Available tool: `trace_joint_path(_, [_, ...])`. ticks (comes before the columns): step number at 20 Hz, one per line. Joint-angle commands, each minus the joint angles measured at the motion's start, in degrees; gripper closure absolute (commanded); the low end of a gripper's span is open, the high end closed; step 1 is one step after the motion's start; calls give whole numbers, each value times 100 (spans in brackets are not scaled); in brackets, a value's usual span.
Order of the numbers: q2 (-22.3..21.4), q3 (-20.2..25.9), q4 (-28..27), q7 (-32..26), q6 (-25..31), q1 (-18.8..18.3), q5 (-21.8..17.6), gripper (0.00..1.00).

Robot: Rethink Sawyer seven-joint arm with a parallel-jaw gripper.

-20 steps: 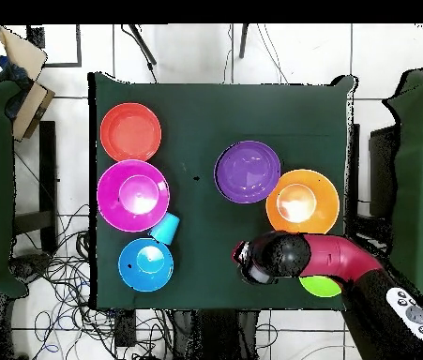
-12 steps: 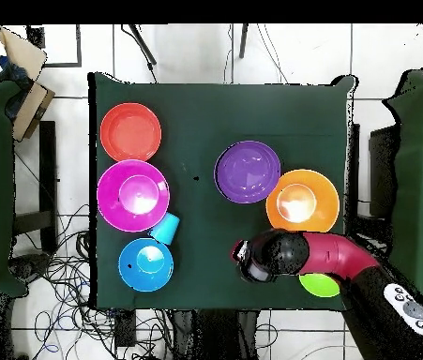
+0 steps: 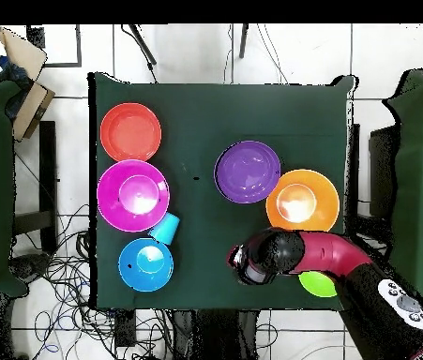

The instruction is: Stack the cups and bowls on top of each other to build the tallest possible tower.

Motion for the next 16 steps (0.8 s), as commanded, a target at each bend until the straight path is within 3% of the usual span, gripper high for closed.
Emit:
trace_joint_path(1, [-72,110,-349,-306,-59,375,-84,0])
trace_joint_path(4, [-298,44,-201,-138,-413,442,-224,0])
trace_joint_path(8, [-251,11,-233,-136,-586,482,-306,0])
trace_joint_path(12, [-523,-80,-218,87,-1165,704,-607,0])
trace_joint_path(16, [-1094,-83,-87,101,-910,866,-353,0])
